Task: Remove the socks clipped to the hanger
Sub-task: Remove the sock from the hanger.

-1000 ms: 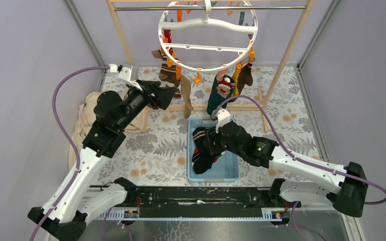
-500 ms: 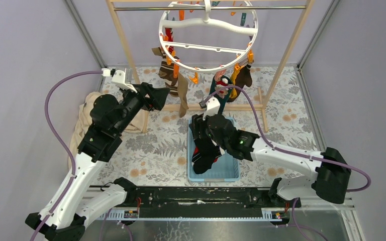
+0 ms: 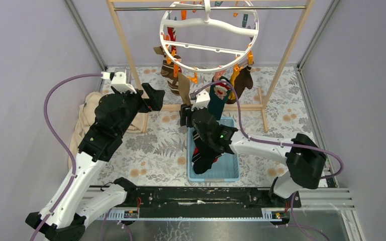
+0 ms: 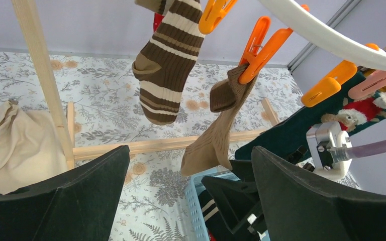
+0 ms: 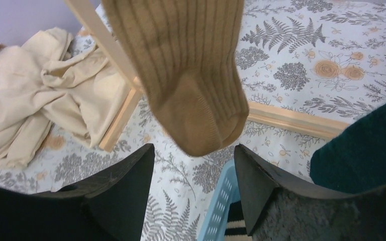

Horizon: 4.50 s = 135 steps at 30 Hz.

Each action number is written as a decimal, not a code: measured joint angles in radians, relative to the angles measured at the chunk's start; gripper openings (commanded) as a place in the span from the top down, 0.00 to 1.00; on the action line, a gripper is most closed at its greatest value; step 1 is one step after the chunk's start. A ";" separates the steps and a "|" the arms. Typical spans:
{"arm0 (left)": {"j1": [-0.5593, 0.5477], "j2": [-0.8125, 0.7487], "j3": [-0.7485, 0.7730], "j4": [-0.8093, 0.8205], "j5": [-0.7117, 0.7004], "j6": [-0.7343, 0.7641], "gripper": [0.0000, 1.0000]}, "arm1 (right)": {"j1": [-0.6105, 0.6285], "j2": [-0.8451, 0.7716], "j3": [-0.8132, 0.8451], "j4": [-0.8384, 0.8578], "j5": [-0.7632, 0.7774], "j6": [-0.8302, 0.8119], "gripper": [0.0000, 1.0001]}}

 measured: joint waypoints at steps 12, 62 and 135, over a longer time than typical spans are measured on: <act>0.000 -0.003 0.000 -0.011 -0.008 0.000 0.01 | 0.000 0.189 0.070 0.118 0.109 0.036 0.28; 0.000 0.050 0.067 0.038 0.293 -0.005 0.01 | -0.042 -0.299 0.036 -0.267 -0.479 0.052 1.00; 0.000 0.305 0.055 0.468 0.459 -0.200 0.08 | -0.097 -0.410 0.027 -0.517 -0.525 0.104 1.00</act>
